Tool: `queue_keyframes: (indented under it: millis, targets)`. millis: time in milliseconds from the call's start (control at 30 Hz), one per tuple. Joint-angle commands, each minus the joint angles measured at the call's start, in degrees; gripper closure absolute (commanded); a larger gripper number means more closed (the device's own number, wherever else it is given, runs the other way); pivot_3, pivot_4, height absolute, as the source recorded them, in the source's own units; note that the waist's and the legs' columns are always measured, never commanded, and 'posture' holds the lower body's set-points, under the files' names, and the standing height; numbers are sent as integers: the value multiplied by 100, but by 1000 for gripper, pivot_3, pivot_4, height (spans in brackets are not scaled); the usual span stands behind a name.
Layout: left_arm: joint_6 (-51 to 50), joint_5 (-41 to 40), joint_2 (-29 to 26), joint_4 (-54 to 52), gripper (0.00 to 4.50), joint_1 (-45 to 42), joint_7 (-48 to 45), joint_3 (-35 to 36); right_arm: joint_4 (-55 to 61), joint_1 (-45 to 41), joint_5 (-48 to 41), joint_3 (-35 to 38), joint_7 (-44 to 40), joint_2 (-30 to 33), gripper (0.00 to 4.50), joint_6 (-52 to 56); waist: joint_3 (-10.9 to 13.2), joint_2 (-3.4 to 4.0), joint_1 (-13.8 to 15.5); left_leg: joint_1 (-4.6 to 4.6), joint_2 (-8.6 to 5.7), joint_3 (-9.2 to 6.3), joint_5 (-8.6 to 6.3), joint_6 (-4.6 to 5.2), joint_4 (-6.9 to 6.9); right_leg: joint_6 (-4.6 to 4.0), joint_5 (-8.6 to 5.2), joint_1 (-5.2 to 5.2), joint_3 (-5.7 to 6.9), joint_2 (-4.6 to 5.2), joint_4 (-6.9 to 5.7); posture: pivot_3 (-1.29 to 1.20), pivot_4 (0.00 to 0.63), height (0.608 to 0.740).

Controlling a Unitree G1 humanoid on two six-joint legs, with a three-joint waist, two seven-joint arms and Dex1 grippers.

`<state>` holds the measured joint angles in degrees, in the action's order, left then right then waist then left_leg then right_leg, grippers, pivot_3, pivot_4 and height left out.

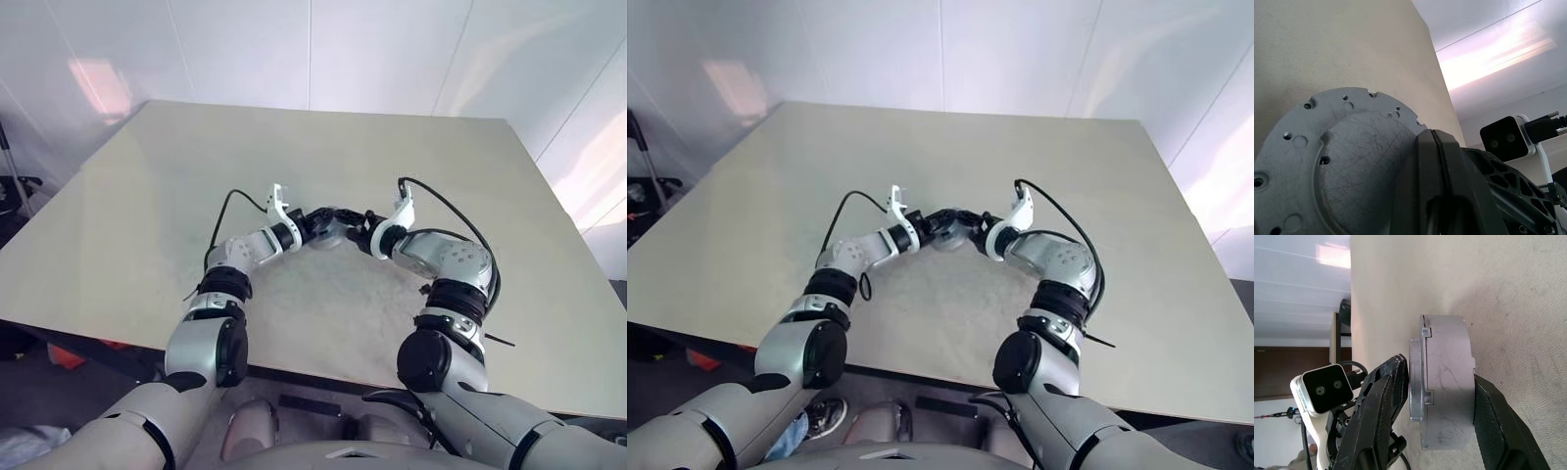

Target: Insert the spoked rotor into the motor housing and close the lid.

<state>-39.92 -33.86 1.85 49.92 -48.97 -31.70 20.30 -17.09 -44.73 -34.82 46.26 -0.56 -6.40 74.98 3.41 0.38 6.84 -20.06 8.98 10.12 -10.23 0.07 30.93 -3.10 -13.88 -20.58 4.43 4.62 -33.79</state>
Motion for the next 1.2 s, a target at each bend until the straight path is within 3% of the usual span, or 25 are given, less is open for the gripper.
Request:
queue_keyframes:
  millis: [33, 167, 1200]
  targets:
    - [45, 117, -85, 317, 4322, 277, 297, 73, 86, -191, -480, -99, -119, -55, 2229, -82, 0, 0, 0, 0, 0, 0, 0, 0, 0, 0, 0, 0, 0, 0, 0, 0, 0, 740]
    - [37, 114, -71, 478, 3897, 233, 532, 117, 61, -177, -547, -151, -76, -37, 2230, -135, -8, 11, 18, 10, -1, -1, 0, 0, 0, 0, 0, 11, 0, 0, 0, 0, 0, 740]
    - [437, 149, -75, 699, 3897, 192, 748, 133, -71, -30, -702, -383, 58, 90, 2230, -414, -23, 31, 33, 30, -3, -2, 0, -1, 2, 9, -6, 34, -1, 2, 1, 0, 0, 740]
